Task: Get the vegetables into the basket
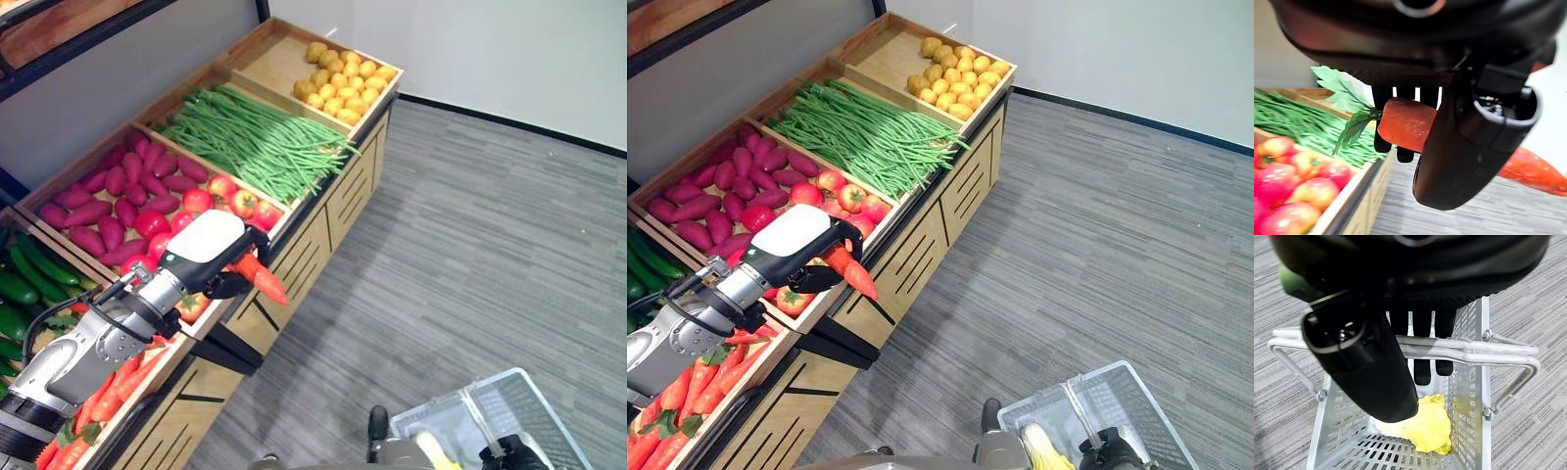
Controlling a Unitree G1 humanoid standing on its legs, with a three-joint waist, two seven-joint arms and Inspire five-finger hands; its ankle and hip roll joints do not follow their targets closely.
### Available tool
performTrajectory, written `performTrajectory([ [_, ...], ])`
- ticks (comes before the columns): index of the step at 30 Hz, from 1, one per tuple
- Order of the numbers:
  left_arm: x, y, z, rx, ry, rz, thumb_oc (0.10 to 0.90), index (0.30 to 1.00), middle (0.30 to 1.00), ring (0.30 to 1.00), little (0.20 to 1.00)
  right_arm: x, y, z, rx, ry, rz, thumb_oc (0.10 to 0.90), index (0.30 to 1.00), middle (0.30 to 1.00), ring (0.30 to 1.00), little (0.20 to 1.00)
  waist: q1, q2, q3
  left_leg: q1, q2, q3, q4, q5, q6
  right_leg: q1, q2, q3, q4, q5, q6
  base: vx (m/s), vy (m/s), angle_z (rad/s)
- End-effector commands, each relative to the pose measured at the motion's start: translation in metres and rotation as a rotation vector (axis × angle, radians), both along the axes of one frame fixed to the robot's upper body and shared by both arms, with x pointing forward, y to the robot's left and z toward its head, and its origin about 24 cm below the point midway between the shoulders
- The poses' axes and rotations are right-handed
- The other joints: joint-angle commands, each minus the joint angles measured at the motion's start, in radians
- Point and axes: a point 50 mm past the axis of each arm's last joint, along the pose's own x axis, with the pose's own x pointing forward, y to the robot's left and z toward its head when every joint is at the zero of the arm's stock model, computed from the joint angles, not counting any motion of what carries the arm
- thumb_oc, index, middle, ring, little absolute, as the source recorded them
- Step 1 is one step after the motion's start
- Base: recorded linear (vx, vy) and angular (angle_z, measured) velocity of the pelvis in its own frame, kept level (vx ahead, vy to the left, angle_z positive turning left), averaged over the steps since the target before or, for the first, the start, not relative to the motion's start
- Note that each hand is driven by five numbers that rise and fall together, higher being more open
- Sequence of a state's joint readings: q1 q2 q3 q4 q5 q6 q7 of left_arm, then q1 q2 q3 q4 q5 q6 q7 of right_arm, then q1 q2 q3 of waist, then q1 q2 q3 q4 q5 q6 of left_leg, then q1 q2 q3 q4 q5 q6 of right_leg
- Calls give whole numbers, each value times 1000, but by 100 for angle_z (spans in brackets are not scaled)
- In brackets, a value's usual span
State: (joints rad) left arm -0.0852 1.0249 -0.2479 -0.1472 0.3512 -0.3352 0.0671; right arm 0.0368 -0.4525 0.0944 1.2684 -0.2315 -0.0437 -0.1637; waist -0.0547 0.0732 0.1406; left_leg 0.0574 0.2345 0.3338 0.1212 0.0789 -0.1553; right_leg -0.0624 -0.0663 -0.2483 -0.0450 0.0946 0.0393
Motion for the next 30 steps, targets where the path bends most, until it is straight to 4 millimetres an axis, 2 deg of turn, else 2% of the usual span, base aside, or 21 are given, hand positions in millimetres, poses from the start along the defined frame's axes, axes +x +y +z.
performTrajectory([
  [1,7,-5,50,-105,-228,-37,400,300,300,300,300,29,-21,20,-103,-117,18,400,300,300,300,300,13,-52,11,-116,-63,-185,-36,9,13,54,-55,77,42,-87,75,-6,7,-83],
  [2,7,-5,47,-105,-234,-31,400,300,300,300,300,40,-21,22,-107,-142,26,400,300,300,300,300,43,-52,10,-131,-119,-348,-59,-32,28,37,-54,130,45,-84,78,-28,0,-95],
  [5,5,-1,50,-87,-268,-19,400,300,300,300,300,51,-12,21,-92,-157,77,400,300,300,300,300,73,-55,0,-153,-191,-553,-68,-57,48,-1,-38,226,39,-60,82,29,16,-91],
  [6,3,0,51,-86,-277,-15,400,300,300,300,300,54,-10,21,-87,-168,88,400,300,300,300,300,73,-55,2,-159,-205,-575,-66,-57,50,-6,-36,246,40,-54,83,-1,34,-84],
  [8,2,0,51,-89,-273,-21,400,300,300,300,300,53,-9,21,-81,-166,89,400,300,300,300,300,71,-53,-1,-155,-209,-569,-78,-61,56,-11,-35,256,42,-54,88,-4,78,-88],
  [9,1,0,52,-95,-269,-23,400,300,300,300,300,52,-8,20,-77,-161,93,400,300,300,300,300,67,-51,-4,-144,-202,-544,-94,-59,62,-10,-39,255,45,-54,90,3,250,-82],
  [12,-1,-5,54,-85,-258,-59,400,300,300,300,300,47,-4,17,-62,-149,95,400,300,300,300,300,50,-58,-6,-118,-223,-521,-115,-71,86,-23,-62,273,61,-48,106,-35,249,-23],
  [15,-2,-7,56,-54,-252,-83,400,300,300,300,300,44,4,12,-38,-135,114,400,300,300,300,300,39,-77,-4,-102,-247,-468,-128,-79,110,-64,-87,321,74,-6,134,-88,243,-30],
  [16,-3,-5,55,-41,-246,-81,400,300,300,300,300,43,9,9,-27,-123,127,400,300,300,300,300,36,-91,-4,-86,-254,-428,-145,-93,125,-86,-100,345,66,24,154,-101,259,-57],
  [18,-4,-4,56,-33,-250,-78,400,300,300,300,300,45,11,8,-22,-126,128,400,300,300,300,300,31,-101,5,-85,-262,-393,-156,-91,134,-116,-116,355,53,68,176,-120,186,-63],
  [19,-4,-4,56,-33,-251,-77,400,300,300,300,300,45,11,8,-21,-126,129,400,300,300,300,300,33,-102,4,-85,-263,-390,-157,-90,135,-118,-116,358,51,70,177,-216,147,-86],
  [20,-3,-2,57,-26,-251,-70,400,300,300,300,300,45,13,8,-18,-130,129,400,300,300,300,300,46,-104,17,-103,-258,-348,-150,-80,147,-137,-130,300,102,54,170,-160,91,-73],
  [21,-3,-2,57,-26,-250,-70,400,300,300,300,300,45,13,8,-18,-130,129,400,300,300,300,300,46,-103,18,-102,-258,-349,-149,-82,147,-137,-130,299,108,49,170,-203,110,-87],
  [25,-4,5,57,-19,-229,-34,400,300,300,300,300,37,8,6,-25,-101,102,400,300,300,300,300,78,-87,-4,-114,-232,-297,-141,-75,146,-54,-178,152,203,-23,140,-96,26,-46],
  [27,-5,6,56,-21,-221,-32,400,300,300,300,300,37,6,7,-34,-95,99,400,300,300,300,300,86,-88,-12,-114,-230,-291,-137,-78,145,-41,-187,145,211,-25,142,-10,-61,-52],
  [28,-5,6,56,-18,-211,-26,400,300,300,300,300,40,3,10,-46,-112,99,400,300,300,300,300,95,-105,-39,-113,-227,-267,-132,-85,135,-2,-213,129,149,-5,161,22,-78,-30],
  [30,-4,8,54,-15,-206,-20,400,300,300,300,300,43,2,12,-52,-120,106,400,300,300,300,300,95,-109,-44,-108,-227,-260,-132,-86,133,-2,-214,125,126,2,165,25,-100,-28],
])
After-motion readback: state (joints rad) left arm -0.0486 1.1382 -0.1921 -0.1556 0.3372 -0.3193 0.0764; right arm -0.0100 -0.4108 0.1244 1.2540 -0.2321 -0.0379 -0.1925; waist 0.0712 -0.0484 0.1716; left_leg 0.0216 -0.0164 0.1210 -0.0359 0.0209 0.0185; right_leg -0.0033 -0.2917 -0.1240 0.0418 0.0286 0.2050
